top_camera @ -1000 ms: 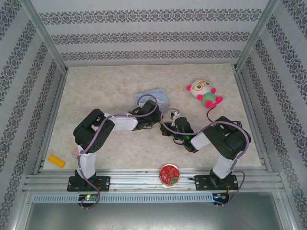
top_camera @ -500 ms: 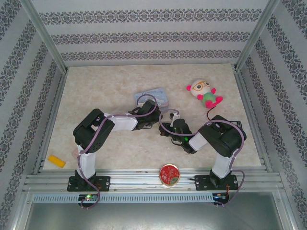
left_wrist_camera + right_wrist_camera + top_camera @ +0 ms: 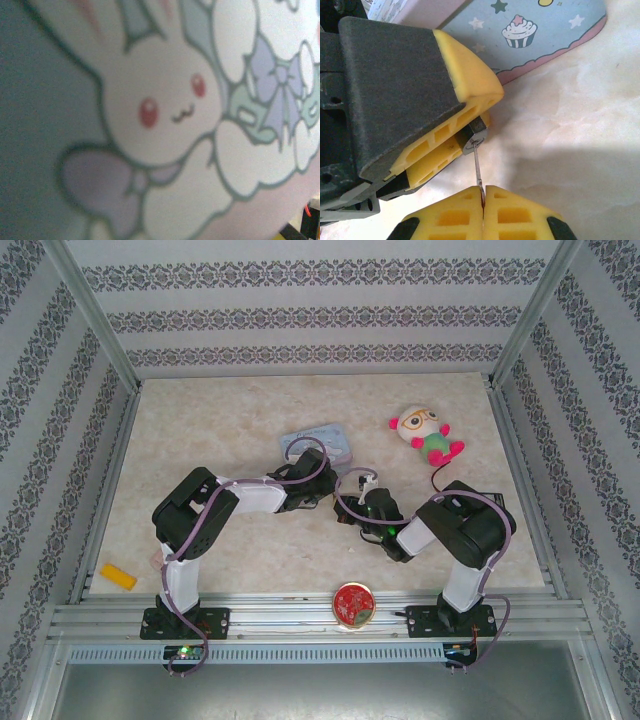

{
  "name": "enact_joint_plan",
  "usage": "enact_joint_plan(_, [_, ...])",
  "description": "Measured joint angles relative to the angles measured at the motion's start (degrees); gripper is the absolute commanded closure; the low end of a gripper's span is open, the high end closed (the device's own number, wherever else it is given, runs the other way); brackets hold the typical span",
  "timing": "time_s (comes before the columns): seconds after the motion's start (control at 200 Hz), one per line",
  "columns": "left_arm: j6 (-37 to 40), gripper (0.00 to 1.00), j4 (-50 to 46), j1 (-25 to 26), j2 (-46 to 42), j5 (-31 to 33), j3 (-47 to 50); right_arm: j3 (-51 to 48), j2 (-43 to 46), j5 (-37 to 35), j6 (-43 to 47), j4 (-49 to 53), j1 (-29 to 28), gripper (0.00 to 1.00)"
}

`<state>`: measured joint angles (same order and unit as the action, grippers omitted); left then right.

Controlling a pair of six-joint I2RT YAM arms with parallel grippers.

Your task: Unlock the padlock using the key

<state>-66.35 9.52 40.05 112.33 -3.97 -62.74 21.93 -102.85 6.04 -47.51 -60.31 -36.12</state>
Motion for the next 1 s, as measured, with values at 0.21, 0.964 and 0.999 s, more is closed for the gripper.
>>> enact_joint_plan(0.21, [0.0,1.00,0.0,0.0,0.0,-0.1,0.0,0.0,0.0,0.7,0.0,-0.1,0.0,1.00])
enact_joint_plan(0.964, [-0.9,1.00,0.7,-0.1,-0.9,0.8,1.9,2.0,-2.8,15.5,-0.6,-0.8,5.4,1.00])
enact_joint_plan(0.999, [-1.0,1.00,0.8,-0.1,-1.0,0.8,2.1,2.0,-2.8,15.7,-0.8,-0.8,5.7,1.00])
